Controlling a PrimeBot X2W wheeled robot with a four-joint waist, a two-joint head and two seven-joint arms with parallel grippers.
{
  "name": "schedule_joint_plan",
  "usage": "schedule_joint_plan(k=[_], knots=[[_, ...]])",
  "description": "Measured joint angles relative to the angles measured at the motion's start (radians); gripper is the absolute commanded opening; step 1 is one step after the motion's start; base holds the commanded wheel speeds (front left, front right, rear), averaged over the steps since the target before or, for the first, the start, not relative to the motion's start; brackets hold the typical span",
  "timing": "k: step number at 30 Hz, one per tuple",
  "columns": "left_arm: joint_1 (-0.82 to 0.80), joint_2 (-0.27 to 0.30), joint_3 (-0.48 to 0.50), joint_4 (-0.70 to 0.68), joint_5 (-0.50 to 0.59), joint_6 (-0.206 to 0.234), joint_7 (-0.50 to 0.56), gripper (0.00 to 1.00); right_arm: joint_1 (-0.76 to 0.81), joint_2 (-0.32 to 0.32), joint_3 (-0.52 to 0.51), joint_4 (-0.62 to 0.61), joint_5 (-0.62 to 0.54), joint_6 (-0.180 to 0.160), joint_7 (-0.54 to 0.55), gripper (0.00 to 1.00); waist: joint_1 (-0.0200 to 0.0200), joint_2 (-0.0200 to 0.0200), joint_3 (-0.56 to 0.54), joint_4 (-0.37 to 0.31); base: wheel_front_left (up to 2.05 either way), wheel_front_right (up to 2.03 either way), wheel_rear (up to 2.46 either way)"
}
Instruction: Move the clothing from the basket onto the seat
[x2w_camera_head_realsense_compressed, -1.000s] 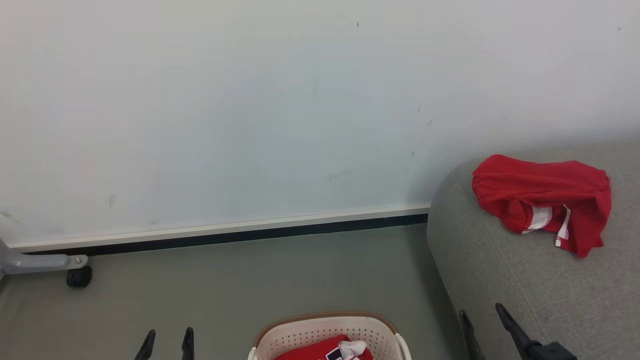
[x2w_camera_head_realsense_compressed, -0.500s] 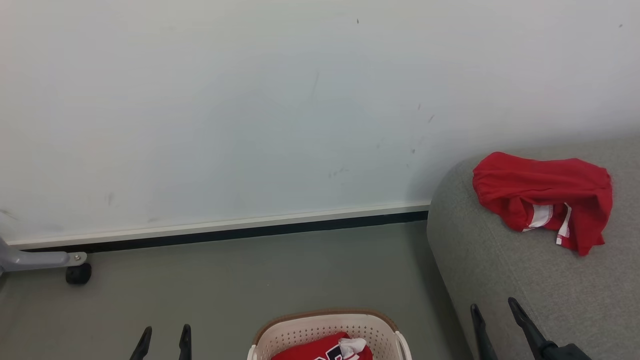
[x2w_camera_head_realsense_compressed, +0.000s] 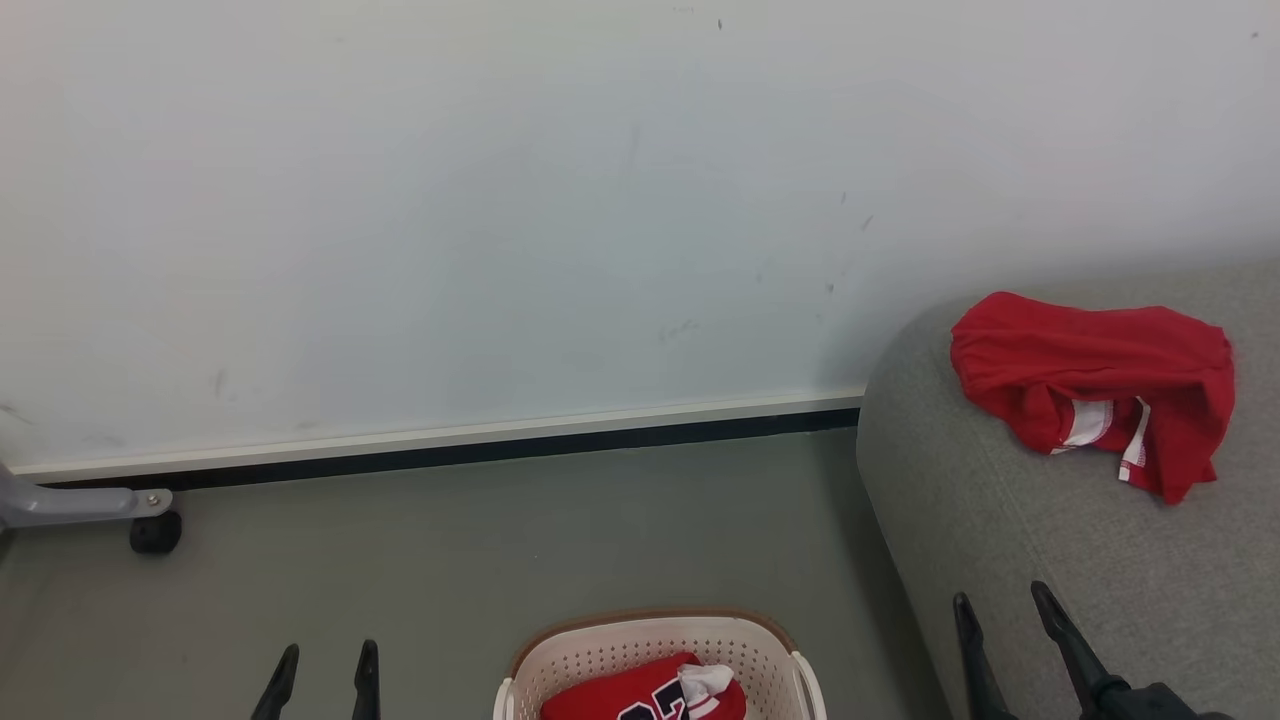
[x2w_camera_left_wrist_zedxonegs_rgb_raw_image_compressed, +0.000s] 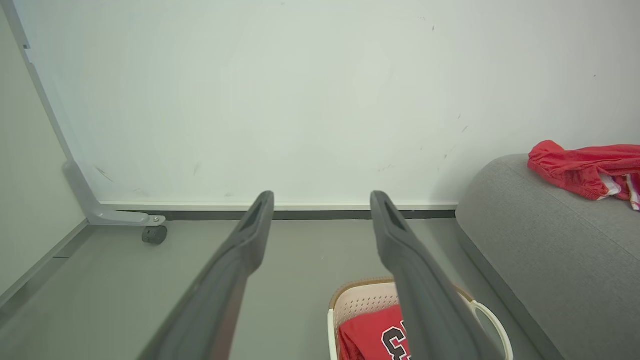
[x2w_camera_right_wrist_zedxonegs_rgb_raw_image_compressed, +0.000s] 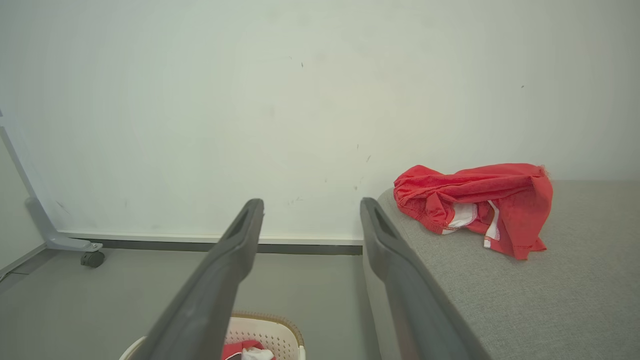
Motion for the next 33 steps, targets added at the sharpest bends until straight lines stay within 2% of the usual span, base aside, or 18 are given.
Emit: schedule_joint_plan(k=[10, 16, 23, 33], knots=[[0.004, -0.006, 0.001, -0.019, 0.016, 0.000, 0.000, 1.00, 0.010, 0.003, -0.018, -0.030, -0.001, 0.000, 0.010, 1.00, 0.0000, 0.0000, 0.030, -0.002, 0.00, 0.00, 0.00], [-0.011, -0.007, -0.033, -0.019, 0.045, -0.001, 0.001, 1.00, -0.012, 0.004, -0.033, -0.044, 0.001, 0.000, 0.018, 1.00, 0.0000, 0.0000, 0.070, -0.008, 0.00, 0.00, 0.00], [-0.101, -0.022, -0.069, -0.010, 0.062, -0.011, 0.030, 1.00, -0.089, -0.002, -0.048, -0.084, 0.005, 0.001, 0.026, 1.00, 0.0000, 0.0000, 0.145, -0.023, 0.00, 0.00, 0.00], [-0.258, -0.067, -0.152, 0.098, 0.113, -0.034, 0.102, 1.00, -0.246, -0.007, -0.060, -0.128, 0.005, 0.012, 0.036, 1.00, 0.0001, 0.0001, 0.278, -0.071, 0.00, 0.00, 0.00]])
